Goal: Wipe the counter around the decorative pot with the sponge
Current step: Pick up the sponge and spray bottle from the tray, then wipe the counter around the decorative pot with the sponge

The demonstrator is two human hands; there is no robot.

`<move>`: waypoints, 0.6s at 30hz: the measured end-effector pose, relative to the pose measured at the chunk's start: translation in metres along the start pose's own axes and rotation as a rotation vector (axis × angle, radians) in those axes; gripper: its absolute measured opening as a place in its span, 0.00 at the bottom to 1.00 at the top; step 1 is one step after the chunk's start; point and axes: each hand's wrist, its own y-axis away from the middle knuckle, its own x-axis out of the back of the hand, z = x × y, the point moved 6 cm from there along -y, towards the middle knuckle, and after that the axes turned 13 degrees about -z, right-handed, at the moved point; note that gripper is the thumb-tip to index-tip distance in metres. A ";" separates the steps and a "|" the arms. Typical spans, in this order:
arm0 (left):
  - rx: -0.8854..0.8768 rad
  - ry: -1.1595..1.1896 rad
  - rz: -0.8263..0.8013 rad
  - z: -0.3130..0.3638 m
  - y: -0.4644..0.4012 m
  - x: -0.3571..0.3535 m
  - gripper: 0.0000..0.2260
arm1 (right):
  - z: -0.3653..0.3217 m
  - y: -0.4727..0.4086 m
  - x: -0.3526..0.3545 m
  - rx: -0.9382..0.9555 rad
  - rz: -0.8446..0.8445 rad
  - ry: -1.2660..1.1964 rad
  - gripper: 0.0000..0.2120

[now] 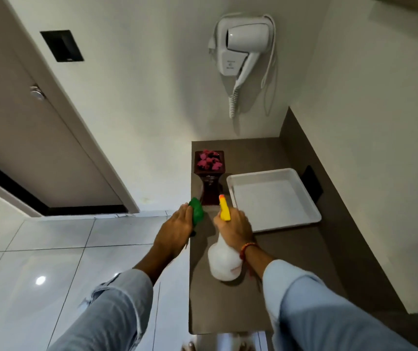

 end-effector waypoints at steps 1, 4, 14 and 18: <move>0.013 0.007 -0.002 -0.005 0.005 -0.001 0.33 | -0.003 0.000 -0.008 -0.010 -0.025 -0.012 0.09; 0.034 0.004 0.013 -0.013 0.012 -0.002 0.30 | -0.016 -0.001 -0.018 0.039 -0.013 0.058 0.14; 0.016 0.059 0.018 -0.010 -0.005 -0.008 0.28 | 0.018 -0.032 0.077 0.107 0.325 -0.007 0.10; 0.042 0.147 0.005 -0.004 -0.020 -0.013 0.25 | 0.050 -0.068 0.126 0.021 0.295 -0.161 0.12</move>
